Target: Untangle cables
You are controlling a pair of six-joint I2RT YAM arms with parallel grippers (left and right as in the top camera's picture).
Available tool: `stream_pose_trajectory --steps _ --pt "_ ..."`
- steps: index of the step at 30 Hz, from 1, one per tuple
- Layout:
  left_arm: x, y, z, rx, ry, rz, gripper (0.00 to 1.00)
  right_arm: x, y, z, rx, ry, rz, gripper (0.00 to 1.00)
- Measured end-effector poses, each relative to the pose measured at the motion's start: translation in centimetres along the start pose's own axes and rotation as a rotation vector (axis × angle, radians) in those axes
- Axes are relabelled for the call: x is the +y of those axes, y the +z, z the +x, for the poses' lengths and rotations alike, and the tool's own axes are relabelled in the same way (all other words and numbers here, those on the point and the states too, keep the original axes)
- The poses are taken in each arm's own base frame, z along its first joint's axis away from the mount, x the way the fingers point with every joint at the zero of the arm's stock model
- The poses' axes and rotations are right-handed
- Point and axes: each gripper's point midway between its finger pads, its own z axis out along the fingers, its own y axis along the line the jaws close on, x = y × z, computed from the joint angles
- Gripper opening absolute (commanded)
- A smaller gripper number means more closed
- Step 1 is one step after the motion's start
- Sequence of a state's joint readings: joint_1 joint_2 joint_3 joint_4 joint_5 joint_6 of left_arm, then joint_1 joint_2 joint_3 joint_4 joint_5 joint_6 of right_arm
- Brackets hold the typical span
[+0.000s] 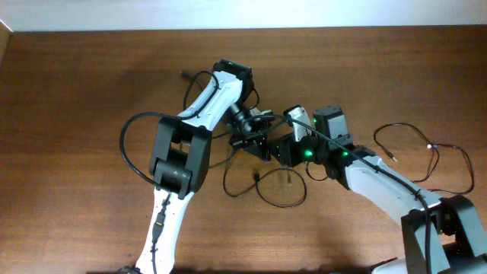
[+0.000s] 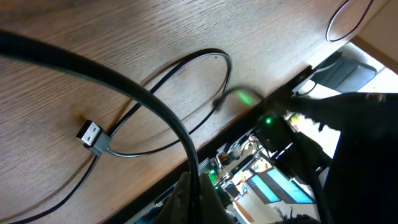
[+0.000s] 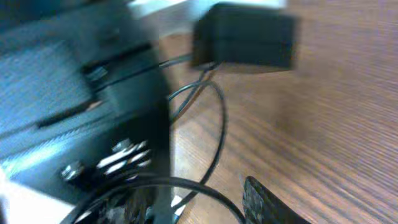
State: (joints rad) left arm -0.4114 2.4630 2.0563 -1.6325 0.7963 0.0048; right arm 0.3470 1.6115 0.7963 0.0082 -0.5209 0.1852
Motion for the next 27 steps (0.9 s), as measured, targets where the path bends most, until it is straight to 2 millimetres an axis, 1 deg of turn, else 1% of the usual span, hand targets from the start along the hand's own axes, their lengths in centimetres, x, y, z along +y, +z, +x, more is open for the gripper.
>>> stream_pose_trajectory --steps 3,6,9,12,13,14,15,16,19,21,24,27 --pt "0.2 0.0 -0.3 -0.005 0.007 -0.001 0.00 -0.6 0.2 -0.1 -0.016 0.133 0.067 0.50" --pt "0.4 0.5 -0.2 0.018 0.018 0.019 0.00 -0.8 0.4 -0.1 -0.023 0.224 0.098 0.50" --pt "0.5 0.7 -0.3 0.023 0.028 0.025 0.00 -1.2 0.3 0.7 0.000 0.315 0.136 0.51" --pt "0.3 1.1 -0.5 0.023 0.042 0.025 0.00 -1.6 -0.3 1.5 0.032 0.360 0.211 0.53" --pt "0.3 1.1 -0.6 0.019 0.048 0.026 0.00 -2.1 -0.6 1.6 0.034 0.367 0.244 0.55" --pt "0.2 1.0 0.1 0.043 0.026 0.032 0.00 -5.0 -1.4 2.5 0.032 0.401 0.369 0.55" --pt "0.0 0.8 0.0 0.032 0.034 0.043 0.00 -7.2 -2.0 3.8 0.053 0.443 0.443 0.55" --pt "-0.1 0.7 -0.5 0.015 0.051 0.050 0.00 -8.1 -2.2 4.6 0.069 0.463 0.465 0.55" --pt "-0.2 0.7 -1.3 -0.013 0.057 0.052 0.00 -8.6 -2.6 4.4 0.070 0.487 0.429 0.55" --pt "-0.1 0.7 -1.4 -0.017 0.045 0.053 0.00 -8.9 -2.8 4.4 0.077 0.477 0.419 0.55" --pt "-0.2 0.7 -1.4 -0.016 0.040 0.054 0.00 -9.8 -3.5 5.4 0.116 0.469 0.461 0.55" --pt "-0.1 0.6 -1.5 -0.020 0.037 0.052 0.00 -12.9 -6.3 7.7 0.179 0.529 0.583 0.54"
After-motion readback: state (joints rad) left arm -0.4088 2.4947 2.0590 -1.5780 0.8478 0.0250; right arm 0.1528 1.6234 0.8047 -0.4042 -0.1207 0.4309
